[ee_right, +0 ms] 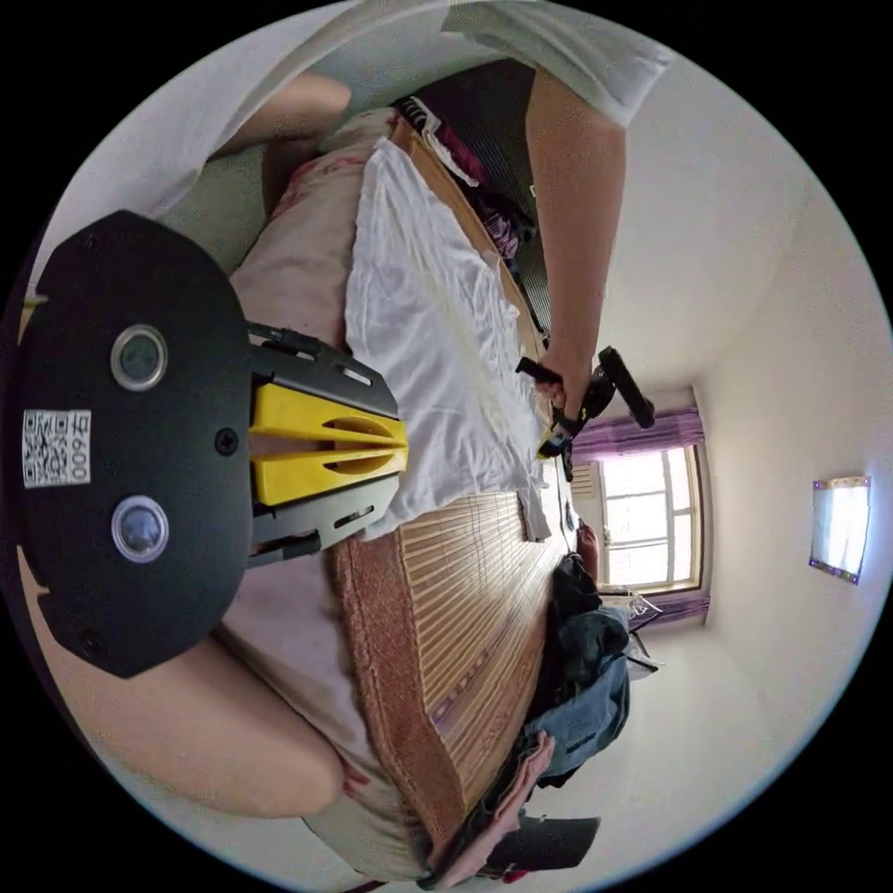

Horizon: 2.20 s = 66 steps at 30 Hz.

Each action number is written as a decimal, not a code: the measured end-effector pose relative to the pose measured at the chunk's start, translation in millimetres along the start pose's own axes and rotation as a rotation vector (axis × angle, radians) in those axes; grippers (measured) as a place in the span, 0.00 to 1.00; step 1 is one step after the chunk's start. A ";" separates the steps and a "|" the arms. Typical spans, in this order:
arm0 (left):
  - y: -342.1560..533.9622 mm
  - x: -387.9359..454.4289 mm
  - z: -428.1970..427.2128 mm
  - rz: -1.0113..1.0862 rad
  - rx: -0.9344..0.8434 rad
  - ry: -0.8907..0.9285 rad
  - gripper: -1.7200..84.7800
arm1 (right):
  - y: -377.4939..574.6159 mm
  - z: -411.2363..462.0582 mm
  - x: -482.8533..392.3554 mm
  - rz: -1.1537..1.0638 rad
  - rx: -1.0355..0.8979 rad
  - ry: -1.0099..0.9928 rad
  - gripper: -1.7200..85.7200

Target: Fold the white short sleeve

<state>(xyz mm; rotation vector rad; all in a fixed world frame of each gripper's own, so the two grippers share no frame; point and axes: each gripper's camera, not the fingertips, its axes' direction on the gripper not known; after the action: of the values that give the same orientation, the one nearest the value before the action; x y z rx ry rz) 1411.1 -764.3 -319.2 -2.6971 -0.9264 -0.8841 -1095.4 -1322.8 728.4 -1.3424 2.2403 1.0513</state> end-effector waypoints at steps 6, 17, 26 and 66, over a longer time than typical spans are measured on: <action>-79.1 -4.6 121.1 -0.015 -0.069 -0.013 0.03 | -21.7 -8.1 22.0 0.031 -0.055 -0.041 0.01; -124.8 -66.9 72.6 0.005 0.046 -0.079 0.03 | -42.1 -26.3 52.0 0.125 -0.053 -0.135 0.01; 61.6 -234.4 -90.3 0.010 -0.004 -0.159 0.03 | -53.6 -44.9 27.5 0.155 0.049 -0.116 0.01; 268.2 -435.0 -756.3 -0.719 0.041 -0.131 0.02 | -105.0 169.3 -157.9 -0.265 -0.364 0.260 0.01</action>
<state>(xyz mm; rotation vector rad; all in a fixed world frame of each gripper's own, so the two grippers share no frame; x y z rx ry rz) 931.2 -1444.5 55.1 -2.4053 -1.9779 -0.7677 -941.0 -1131.2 664.3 -1.9680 2.0217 1.2898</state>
